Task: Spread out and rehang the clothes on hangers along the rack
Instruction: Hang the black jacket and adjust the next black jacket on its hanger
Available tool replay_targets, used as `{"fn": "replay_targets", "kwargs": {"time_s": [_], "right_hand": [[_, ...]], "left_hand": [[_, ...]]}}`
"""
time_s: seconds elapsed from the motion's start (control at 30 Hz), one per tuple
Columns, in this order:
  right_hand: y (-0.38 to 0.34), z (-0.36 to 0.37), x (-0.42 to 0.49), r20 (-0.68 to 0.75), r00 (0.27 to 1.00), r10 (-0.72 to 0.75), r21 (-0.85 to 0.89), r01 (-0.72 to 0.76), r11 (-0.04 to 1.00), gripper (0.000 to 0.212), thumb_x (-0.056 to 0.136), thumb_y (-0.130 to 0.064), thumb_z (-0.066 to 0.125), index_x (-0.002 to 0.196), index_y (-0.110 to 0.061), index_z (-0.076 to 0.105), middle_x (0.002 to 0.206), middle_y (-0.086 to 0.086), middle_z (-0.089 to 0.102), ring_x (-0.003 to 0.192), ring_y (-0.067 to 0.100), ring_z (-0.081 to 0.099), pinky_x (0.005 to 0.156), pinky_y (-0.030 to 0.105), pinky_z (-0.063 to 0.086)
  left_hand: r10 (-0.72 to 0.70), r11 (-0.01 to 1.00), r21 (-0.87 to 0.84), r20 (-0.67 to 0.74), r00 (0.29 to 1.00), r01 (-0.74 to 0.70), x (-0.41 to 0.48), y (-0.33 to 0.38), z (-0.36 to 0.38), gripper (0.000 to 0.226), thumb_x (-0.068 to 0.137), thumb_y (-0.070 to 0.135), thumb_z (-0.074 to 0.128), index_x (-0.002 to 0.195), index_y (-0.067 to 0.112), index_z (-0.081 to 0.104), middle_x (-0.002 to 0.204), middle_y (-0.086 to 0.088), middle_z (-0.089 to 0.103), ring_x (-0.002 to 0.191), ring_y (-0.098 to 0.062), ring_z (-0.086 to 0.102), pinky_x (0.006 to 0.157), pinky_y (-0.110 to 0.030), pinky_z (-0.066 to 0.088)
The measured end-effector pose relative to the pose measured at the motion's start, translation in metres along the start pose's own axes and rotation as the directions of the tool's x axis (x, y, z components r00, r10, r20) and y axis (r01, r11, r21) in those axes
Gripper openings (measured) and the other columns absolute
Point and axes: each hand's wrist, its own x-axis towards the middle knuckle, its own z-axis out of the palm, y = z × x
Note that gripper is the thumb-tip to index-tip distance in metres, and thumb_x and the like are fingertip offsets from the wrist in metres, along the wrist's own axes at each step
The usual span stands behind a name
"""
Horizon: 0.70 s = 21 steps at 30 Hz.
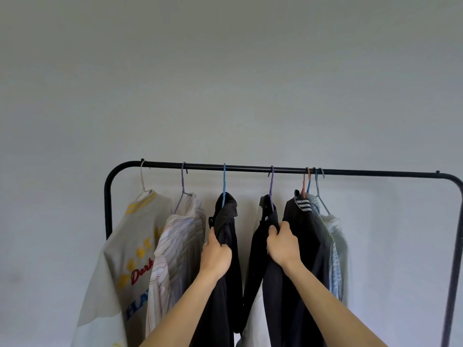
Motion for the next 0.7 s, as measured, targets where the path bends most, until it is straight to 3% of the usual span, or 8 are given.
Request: {"fn": "replay_targets", "kwargs": {"time_s": [0.2, 0.47, 0.6, 0.7], "right_hand": [[-0.001, -0.004, 0.0, 0.018, 1.0, -0.003, 0.013, 0.003, 1.0, 0.023, 0.099, -0.032, 0.041, 0.103, -0.011, 0.05, 0.093, 0.017, 0.07, 0.082, 0.034, 0.065, 0.066, 0.035, 0.043], [-0.001, -0.013, -0.006, 0.07, 0.997, 0.023, -0.035, -0.02, 0.999, 0.023, 0.095, -0.034, 0.049, 0.104, -0.013, 0.048, 0.1, 0.009, 0.064, 0.089, 0.029, 0.059, 0.073, 0.033, 0.041], [0.003, -0.021, -0.008, 0.084, 0.996, 0.014, -0.086, -0.007, 0.996, 0.03, 0.092, -0.04, 0.053, 0.107, -0.014, 0.051, 0.104, 0.006, 0.066, 0.089, 0.025, 0.057, 0.075, 0.031, 0.04], [0.004, -0.029, -0.011, 0.102, 0.995, -0.02, -0.127, 0.033, 0.991, 0.039, 0.09, -0.049, 0.055, 0.11, -0.016, 0.052, 0.102, 0.0, 0.067, 0.092, 0.021, 0.06, 0.076, 0.031, 0.041]], "left_hand": [[-0.001, 1.0, 0.007, -0.005, 1.0, 0.001, -0.003, 0.002, -0.004, 0.076, 0.09, 0.01, 0.036, 0.157, 0.03, 0.007, 0.152, -0.013, 0.035, 0.13, -0.03, 0.046, 0.11, -0.045, 0.04], [0.01, 0.998, 0.069, -0.011, 1.0, -0.009, -0.003, 0.002, -0.004, 0.079, 0.089, 0.016, 0.041, 0.156, 0.031, 0.004, 0.152, -0.016, 0.033, 0.129, -0.032, 0.046, 0.109, -0.047, 0.04], [0.071, 0.978, 0.2, -0.053, 0.996, -0.059, -0.003, 0.002, -0.004, 0.079, 0.092, 0.02, 0.046, 0.157, 0.026, 0.0, 0.156, -0.016, 0.024, 0.137, -0.033, 0.036, 0.112, -0.046, 0.035], [0.247, 0.895, 0.413, -0.134, 0.96, -0.172, -0.009, 0.009, -0.004, 0.079, 0.092, 0.025, 0.049, 0.156, 0.022, 0.003, 0.161, -0.015, 0.015, 0.145, -0.034, 0.022, 0.117, -0.046, 0.026]]}}
